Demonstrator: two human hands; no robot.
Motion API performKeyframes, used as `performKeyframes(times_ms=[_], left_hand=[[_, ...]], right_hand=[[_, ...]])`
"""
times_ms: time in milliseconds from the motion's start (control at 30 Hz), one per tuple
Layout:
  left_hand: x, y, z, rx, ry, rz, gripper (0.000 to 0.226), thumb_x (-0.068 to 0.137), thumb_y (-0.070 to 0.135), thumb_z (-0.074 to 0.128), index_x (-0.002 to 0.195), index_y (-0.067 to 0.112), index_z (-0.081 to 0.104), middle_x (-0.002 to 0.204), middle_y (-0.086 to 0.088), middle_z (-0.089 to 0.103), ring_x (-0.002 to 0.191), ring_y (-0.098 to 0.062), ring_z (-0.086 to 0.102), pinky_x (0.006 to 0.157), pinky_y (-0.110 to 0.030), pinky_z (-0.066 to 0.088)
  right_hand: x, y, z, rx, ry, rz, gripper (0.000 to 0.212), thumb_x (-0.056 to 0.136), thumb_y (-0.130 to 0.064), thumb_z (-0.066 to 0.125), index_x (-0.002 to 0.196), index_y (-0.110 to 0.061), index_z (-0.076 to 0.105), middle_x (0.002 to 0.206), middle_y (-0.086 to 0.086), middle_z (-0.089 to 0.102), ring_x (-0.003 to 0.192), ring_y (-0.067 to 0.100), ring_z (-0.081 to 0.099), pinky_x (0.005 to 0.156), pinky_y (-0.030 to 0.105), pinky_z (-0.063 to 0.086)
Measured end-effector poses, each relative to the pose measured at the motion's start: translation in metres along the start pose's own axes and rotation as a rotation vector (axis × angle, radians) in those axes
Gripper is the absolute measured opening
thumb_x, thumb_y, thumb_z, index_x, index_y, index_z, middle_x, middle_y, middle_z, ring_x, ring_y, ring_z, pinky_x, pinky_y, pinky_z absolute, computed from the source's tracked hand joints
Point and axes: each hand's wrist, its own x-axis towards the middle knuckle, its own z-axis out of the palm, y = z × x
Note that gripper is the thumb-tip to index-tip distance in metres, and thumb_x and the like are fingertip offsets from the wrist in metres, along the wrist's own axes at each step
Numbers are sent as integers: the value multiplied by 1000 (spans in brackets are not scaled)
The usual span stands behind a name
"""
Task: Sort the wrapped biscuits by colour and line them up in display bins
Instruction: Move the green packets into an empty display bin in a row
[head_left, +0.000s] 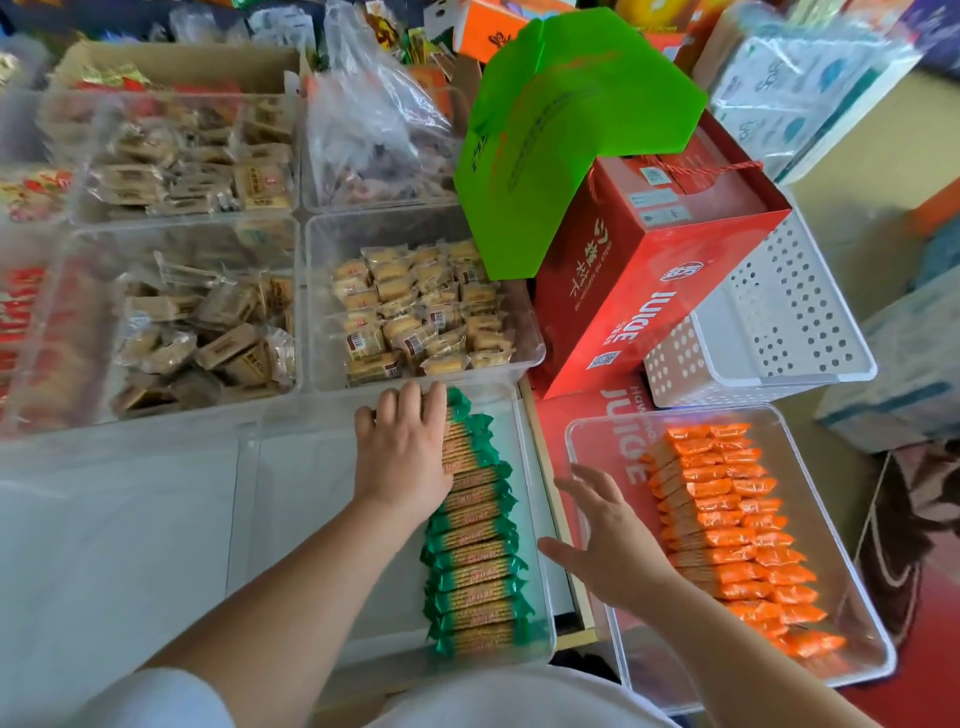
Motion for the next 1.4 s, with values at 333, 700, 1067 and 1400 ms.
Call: performKeyframes(times_ms=[333, 700, 1067, 1400], left_hand=[[6, 0, 4, -141, -304, 71, 117, 78, 72, 56, 158, 22, -12, 151, -8, 28, 137, -30, 29, 112, -47, 31], [6, -2, 27, -304, -97, 114, 102, 83, 87, 20, 154, 14, 31, 151, -9, 34, 138, -29, 31, 108, -45, 41], [23, 1, 32, -226, 187, 366, 41, 91, 57, 55, 94, 18, 65, 95, -3, 55, 88, -25, 48, 75, -39, 43], [-6, -10, 39, -324, 149, 413, 24, 75, 12, 83, 96, 9, 72, 91, -5, 64, 84, -25, 60, 72, -39, 57]], right_hand=[[-3, 4, 1, 11, 2, -24, 76, 87, -58, 67, 153, -34, 37, 163, -20, 10, 141, 13, 39, 110, 33, 46], [-4, 10, 4, 11, -1, -52, 70, 88, -61, 64, 149, -37, 41, 161, -25, 7, 141, 10, 37, 109, 36, 47], [-4, 16, 6, -6, -22, -66, 66, 89, -66, 58, 148, -40, 43, 161, -29, 1, 146, 7, 29, 112, 34, 43], [-3, 22, 9, -41, -43, -91, 69, 89, -62, 62, 150, -42, 38, 160, -29, -3, 147, 8, 28, 111, 33, 42]])
